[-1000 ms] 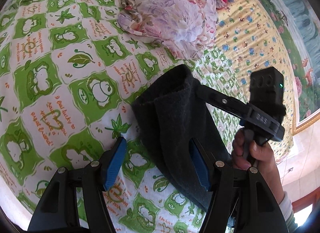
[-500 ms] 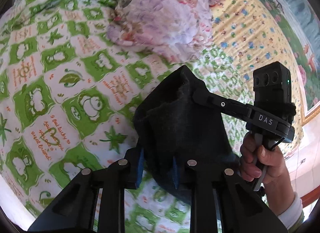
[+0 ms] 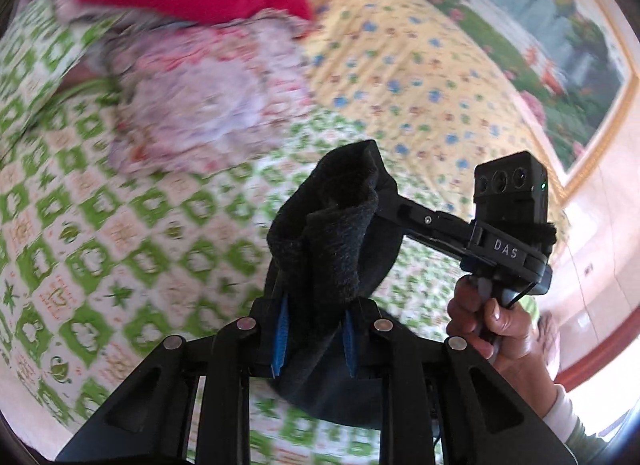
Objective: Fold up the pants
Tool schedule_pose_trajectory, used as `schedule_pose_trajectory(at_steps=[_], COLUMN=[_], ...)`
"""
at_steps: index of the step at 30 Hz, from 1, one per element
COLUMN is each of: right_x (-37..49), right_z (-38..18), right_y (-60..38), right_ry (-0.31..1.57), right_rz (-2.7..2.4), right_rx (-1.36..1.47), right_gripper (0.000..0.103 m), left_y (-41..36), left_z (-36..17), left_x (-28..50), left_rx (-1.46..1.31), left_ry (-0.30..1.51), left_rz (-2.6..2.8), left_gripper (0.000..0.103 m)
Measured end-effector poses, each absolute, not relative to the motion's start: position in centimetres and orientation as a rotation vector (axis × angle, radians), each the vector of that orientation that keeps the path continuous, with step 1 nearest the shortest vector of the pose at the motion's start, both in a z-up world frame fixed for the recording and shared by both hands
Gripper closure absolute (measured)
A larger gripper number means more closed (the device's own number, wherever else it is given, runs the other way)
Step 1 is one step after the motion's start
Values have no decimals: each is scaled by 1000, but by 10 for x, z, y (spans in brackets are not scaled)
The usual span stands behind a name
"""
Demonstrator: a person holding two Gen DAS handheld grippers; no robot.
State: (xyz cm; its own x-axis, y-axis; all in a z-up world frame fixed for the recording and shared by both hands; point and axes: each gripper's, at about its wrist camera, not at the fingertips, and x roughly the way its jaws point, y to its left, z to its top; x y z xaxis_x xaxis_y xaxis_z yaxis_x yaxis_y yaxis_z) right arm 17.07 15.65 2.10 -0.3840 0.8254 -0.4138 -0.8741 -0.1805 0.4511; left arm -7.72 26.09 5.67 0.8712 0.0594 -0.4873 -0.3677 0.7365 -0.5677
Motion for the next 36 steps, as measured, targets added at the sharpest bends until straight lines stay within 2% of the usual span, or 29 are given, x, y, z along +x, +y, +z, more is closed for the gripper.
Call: schedule_pose_trajectory(at_steps=[7, 14, 25, 36], right_x=[189, 213, 237, 247], right_z=[36, 24, -19, -59], right_y=[71, -6, -92, -143], right_ry=[668, 629, 628, 660], right_rz=[1777, 1709, 1601, 1518], right_rx=[39, 163, 304, 389], right_gripper=[81, 82, 83, 83], left_y=[206, 139, 60, 22], left_z=[86, 97, 78, 59], left_x=[-57, -29, 13, 30], left_rx=[-627, -514, -443, -412], left_ry=[452, 485, 597, 677], left_rz=[127, 21, -128, -195], left_gripper=[81, 81, 81, 81])
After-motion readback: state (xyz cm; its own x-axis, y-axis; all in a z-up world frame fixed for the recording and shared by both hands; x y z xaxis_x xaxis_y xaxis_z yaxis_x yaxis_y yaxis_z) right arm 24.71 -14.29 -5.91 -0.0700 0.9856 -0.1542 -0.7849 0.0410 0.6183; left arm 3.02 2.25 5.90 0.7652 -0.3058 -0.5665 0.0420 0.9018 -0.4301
